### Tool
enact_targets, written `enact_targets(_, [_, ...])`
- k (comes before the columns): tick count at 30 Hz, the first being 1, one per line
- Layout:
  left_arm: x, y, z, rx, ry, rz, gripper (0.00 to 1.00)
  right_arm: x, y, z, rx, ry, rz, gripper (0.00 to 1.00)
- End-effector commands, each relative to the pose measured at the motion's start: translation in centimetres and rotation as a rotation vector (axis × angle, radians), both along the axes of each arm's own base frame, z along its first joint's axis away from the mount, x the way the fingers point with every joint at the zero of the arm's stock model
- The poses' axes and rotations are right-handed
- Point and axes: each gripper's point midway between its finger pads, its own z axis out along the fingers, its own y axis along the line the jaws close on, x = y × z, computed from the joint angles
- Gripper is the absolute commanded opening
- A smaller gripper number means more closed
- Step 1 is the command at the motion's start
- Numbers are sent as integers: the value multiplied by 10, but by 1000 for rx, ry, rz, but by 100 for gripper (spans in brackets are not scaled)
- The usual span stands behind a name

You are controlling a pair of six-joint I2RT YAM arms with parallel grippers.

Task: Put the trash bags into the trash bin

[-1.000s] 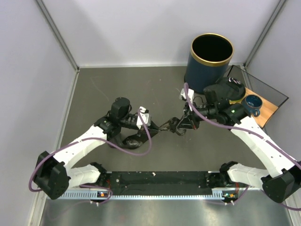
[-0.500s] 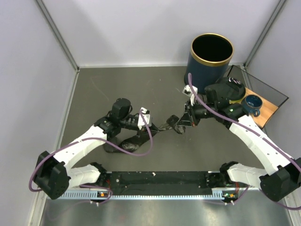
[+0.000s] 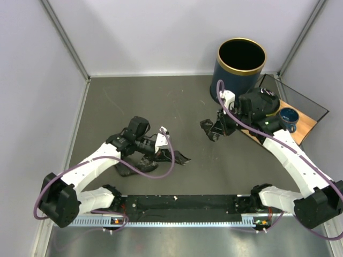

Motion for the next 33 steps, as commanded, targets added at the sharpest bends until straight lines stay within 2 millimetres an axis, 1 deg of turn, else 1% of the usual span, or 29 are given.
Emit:
enact_targets(1, [6, 8, 14, -26, 10, 11, 0, 4, -12, -8, -100, -35, 16, 0])
enact_targets(2, [8, 11, 16, -23, 17, 27, 0, 2, -17, -17, -142, -25, 32, 0])
enact_targets(3, [11, 13, 18, -23, 11, 45, 0, 1, -31, -33, -241, -23, 47, 0])
enact_targets(4, [16, 17, 18, -20, 7, 71, 0, 0, -41, -48, -303, -12, 48, 0])
enact_targets(5, [17, 19, 23, -26, -8, 84, 0, 0, -50, -57, -362, -15, 48, 0])
enact_targets(6, [19, 20, 24, -27, -16, 100, 0, 7, -70, -68, -485, -49, 37, 0])
enact_targets(7, [19, 22, 24, -24, -4, 120, 0, 7, -82, -81, -555, -51, 31, 0])
enact_targets(8, [19, 23, 28, -30, -22, 133, 0, 11, -91, -87, -613, -70, 18, 0])
enact_targets(9, [20, 23, 31, -40, -31, 143, 0, 19, -110, -89, -716, -105, -18, 0])
enact_targets(10, [19, 24, 29, -37, -24, 154, 0, 25, -118, -93, -760, -141, -46, 0])
enact_targets(11, [18, 25, 32, -42, -19, 172, 0, 30, -127, -94, -806, -165, -69, 0])
enact_targets(12, [18, 26, 32, -42, -14, 178, 0, 37, -143, -91, -896, -202, -103, 0])
enact_targets(13, [18, 26, 32, -42, -11, 188, 0, 37, -150, -97, -938, -216, -109, 0])
enact_targets(14, [17, 27, 33, -45, -5, 197, 0, 48, -153, -94, -957, -270, -138, 0])
enact_targets(15, [16, 28, 33, -44, -3, 202, 0, 53, -163, -90, -1024, -311, -147, 0])
enact_targets(16, [17, 28, 32, -45, -3, 205, 0, 51, -168, -99, -1062, -323, -140, 0])
enact_targets(17, [16, 28, 33, -48, 0, 210, 0, 64, -168, -93, -1064, -393, -181, 0])
enact_targets(18, [16, 28, 33, -47, 3, 214, 0, 67, -177, -91, -1123, -421, -189, 1])
enact_targets(19, [16, 28, 34, -49, 8, 219, 0, 66, -182, -98, -1150, -424, -190, 1])
enact_targets(20, [16, 28, 34, -48, 7, 220, 0, 70, -184, -101, -1174, -431, -193, 1])
enact_targets(21, [16, 29, 35, -49, 7, 224, 0, 78, -190, -95, -1195, -470, -236, 2])
enact_targets(23, [16, 29, 36, -50, 6, 229, 0, 82, -196, -103, -1229, -461, -236, 2])
enact_targets(24, [16, 30, 36, -50, 4, 233, 0, 89, -198, -99, -1222, -484, -270, 2])
enact_targets(26, [16, 30, 36, -49, 3, 236, 0, 93, -205, -105, -1255, -483, -268, 3])
enact_targets(27, [17, 31, 36, -48, -1, 239, 0, 100, -206, -101, -1253, -509, -297, 3])
enact_targets(29, [16, 32, 35, -48, 1, 241, 0, 103, -217, -103, -1282, -509, -310, 4])
enact_targets(30, [15, 32, 35, -47, 4, 241, 0, 106, -219, -109, -1293, -499, -306, 4])
enact_targets(31, [16, 33, 34, -47, 1, 242, 0, 109, -223, -107, -1296, -506, -328, 4])
enact_targets(33, [15, 33, 34, -47, 1, 242, 0, 111, -226, -112, -1314, -500, -315, 6])
